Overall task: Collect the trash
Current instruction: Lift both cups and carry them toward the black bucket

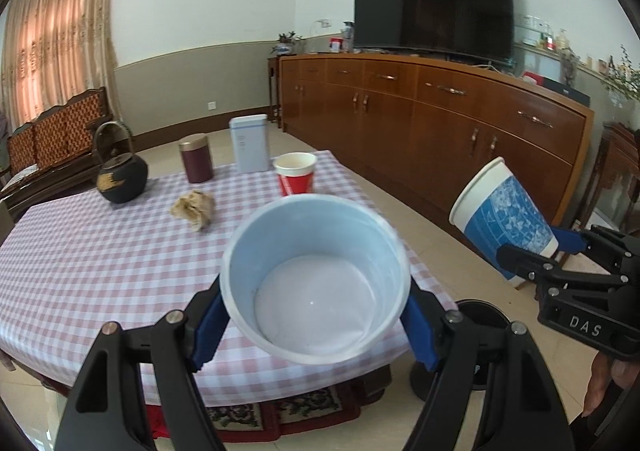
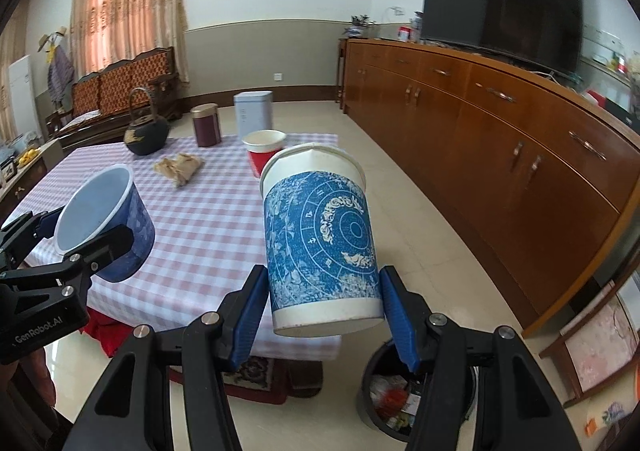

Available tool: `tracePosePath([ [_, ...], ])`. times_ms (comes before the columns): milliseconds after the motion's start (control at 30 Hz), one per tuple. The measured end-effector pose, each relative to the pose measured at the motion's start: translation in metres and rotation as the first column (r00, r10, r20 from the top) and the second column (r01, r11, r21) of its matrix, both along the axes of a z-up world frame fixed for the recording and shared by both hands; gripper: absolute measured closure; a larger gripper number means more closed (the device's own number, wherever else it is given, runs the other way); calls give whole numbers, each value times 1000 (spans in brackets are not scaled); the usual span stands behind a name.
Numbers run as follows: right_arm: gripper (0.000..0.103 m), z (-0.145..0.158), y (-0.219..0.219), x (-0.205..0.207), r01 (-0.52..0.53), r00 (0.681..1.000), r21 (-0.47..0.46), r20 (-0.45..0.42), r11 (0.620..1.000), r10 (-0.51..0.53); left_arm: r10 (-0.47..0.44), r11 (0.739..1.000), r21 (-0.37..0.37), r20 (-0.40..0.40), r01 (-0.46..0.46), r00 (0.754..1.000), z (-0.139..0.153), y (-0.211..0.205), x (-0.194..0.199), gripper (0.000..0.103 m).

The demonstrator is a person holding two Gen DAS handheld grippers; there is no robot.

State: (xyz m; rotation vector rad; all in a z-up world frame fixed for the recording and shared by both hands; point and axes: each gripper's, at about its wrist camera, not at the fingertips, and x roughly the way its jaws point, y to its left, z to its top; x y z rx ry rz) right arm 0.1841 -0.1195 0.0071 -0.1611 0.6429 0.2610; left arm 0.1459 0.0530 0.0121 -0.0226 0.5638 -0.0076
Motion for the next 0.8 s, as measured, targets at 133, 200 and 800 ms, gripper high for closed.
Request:
tracePosePath([
  [133,44,-1,-21,-5,35,999,1,-1,999,-35,-43,999,1,1,43,999,0,-21,0,27],
  [200,44,-2,-33,-8,55,998,2,-2,998,-55,-67,998,0,-2,67,998,-1,-32,2,27],
  [800,44,-31,-144,-23,224,973,-9,-48,975,-224,-278,961,-9,-51,278,959,-28,-134,22,27],
])
